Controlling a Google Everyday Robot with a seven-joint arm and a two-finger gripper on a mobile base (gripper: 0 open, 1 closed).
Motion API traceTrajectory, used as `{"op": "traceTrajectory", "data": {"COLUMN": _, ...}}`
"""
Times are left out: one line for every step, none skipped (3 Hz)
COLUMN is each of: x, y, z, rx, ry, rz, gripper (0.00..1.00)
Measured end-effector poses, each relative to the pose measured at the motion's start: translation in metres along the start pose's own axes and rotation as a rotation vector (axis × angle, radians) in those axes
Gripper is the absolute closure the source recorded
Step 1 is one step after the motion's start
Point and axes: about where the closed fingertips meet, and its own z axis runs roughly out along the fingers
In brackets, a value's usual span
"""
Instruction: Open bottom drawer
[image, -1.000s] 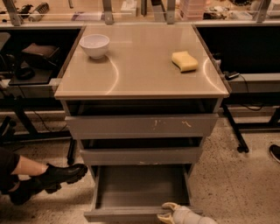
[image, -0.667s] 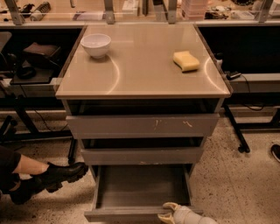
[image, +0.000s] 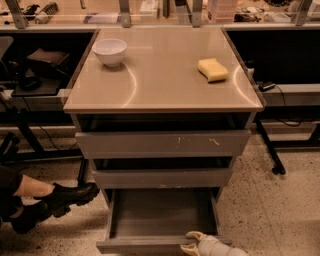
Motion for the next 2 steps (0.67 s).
{"op": "traceTrajectory", "data": {"x": 0.0000, "y": 0.0000, "z": 0.0000, "rx": 0.000, "ry": 0.000, "rz": 0.000, "gripper": 0.34}}
{"op": "traceTrajectory", "data": {"x": 0.0000, "y": 0.0001, "z": 0.0000, "rx": 0.000, "ry": 0.000, "rz": 0.000, "gripper": 0.11}}
